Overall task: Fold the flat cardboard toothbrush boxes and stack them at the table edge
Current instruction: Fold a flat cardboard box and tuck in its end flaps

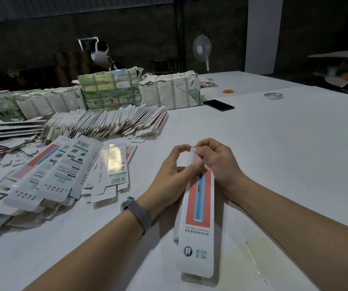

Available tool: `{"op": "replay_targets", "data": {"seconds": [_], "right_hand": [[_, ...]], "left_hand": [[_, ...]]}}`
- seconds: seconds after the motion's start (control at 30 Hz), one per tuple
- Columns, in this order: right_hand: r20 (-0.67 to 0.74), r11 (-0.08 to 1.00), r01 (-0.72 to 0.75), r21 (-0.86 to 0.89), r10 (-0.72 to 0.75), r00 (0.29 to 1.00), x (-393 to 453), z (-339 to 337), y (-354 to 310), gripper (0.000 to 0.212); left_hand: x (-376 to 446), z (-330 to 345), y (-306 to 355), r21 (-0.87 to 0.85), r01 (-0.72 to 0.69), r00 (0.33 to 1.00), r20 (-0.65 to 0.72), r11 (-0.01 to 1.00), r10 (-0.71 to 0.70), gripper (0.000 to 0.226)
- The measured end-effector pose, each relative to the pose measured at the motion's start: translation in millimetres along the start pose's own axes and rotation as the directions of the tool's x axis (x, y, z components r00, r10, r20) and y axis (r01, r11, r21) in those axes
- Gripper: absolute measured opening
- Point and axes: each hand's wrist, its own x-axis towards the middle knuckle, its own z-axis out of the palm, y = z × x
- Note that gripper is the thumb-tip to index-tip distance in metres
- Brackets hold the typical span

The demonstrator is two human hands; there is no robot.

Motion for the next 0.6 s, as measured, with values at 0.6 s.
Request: {"op": "replay_targets", "data": {"seconds": [0.6], "right_hand": [[-0.024, 0.999, -0.012, 0.04, 0.013, 1.0, 4.0, 0.7, 2.0, 0.027]], "left_hand": [[-1.5, 0.7, -0.1, 0.012, 0.014, 1.0, 0.001, 1.0, -0.014, 0.058]]}}
